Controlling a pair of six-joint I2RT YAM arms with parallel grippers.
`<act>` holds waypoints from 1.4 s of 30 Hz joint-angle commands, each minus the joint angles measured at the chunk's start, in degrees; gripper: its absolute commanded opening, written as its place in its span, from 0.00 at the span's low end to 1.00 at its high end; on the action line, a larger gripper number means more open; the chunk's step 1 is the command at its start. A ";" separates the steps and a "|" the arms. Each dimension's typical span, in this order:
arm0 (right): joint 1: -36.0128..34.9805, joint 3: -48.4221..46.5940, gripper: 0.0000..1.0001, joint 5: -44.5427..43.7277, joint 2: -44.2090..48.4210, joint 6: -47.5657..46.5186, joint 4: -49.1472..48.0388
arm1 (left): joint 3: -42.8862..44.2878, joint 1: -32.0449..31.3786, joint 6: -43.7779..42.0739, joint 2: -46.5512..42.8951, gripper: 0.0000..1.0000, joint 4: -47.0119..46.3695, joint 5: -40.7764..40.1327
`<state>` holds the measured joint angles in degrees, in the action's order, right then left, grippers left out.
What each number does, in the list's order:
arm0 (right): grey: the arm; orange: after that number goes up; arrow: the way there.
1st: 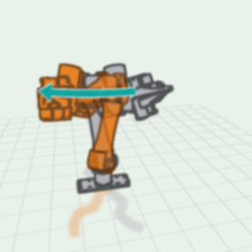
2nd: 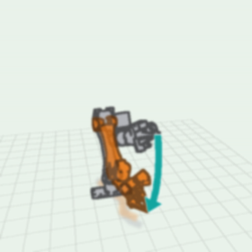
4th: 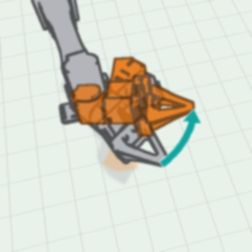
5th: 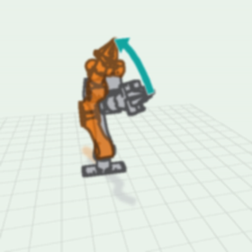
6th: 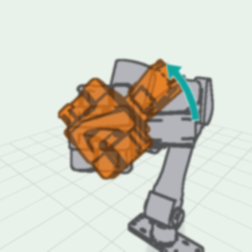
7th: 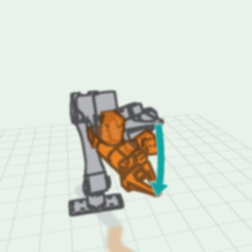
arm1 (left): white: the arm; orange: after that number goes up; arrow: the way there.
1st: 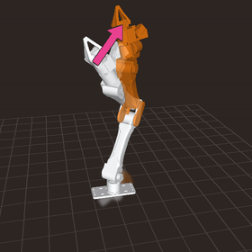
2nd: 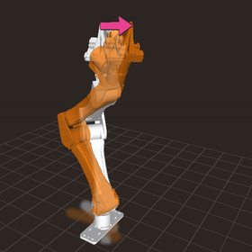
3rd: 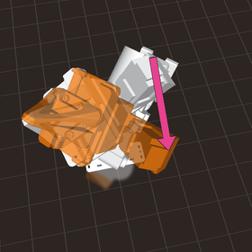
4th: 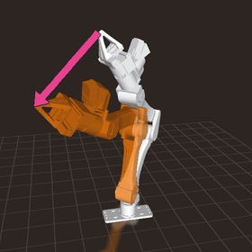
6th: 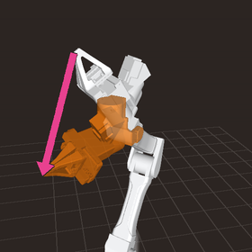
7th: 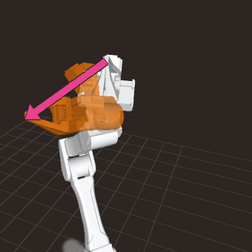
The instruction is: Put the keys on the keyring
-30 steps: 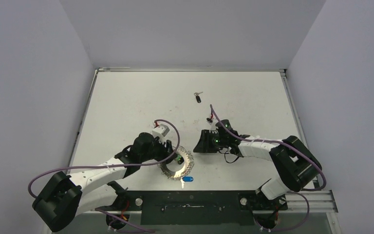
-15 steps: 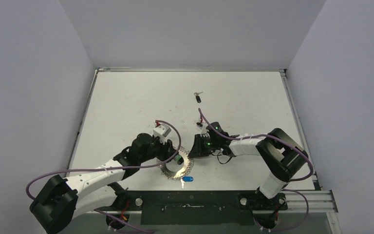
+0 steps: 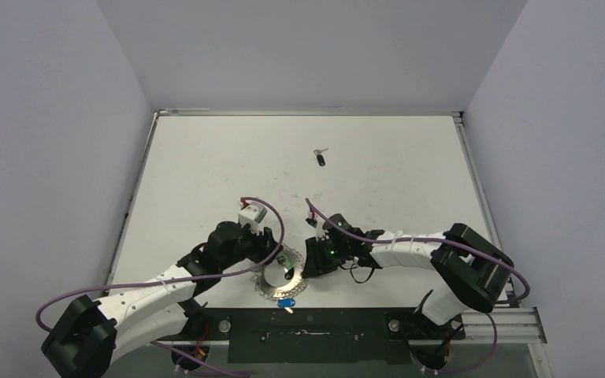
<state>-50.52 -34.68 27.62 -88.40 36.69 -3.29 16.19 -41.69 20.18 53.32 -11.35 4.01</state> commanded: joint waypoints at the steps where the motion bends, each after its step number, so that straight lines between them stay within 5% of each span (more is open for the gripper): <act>1: -0.16 -0.39 0.34 -5.47 5.44 -2.40 5.16 | 2.14 -0.26 8.49 -1.54 0.53 8.18 -4.36; 5: 1.72 -1.20 0.46 -6.80 8.65 -3.02 7.02 | 2.98 -0.31 14.76 -2.13 0.53 19.00 -6.90; 11: 5.80 0.12 0.47 -2.94 8.18 -2.07 3.95 | 2.95 -0.26 19.91 -2.21 0.53 27.80 -9.47; 23: 6.01 1.86 0.34 2.07 2.31 -0.81 -3.30 | 3.10 0.01 15.44 4.87 0.27 18.38 -13.62; 29: 5.99 1.79 0.53 -0.28 5.65 -4.33 0.24 | 5.39 0.77 10.39 14.11 0.18 9.98 -13.76; 36: 4.50 0.56 0.57 -5.91 5.71 -11.25 8.12 | 10.66 2.31 3.60 23.58 0.14 4.48 -12.59; 42: 4.42 -3.06 0.52 -8.64 3.80 -13.83 9.64 | 11.84 2.40 -0.21 20.67 0.19 4.60 -10.50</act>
<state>-46.06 -34.76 23.90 -83.46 26.37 2.90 26.41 -39.64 24.43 76.51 -6.00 -7.84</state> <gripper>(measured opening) 0.541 0.168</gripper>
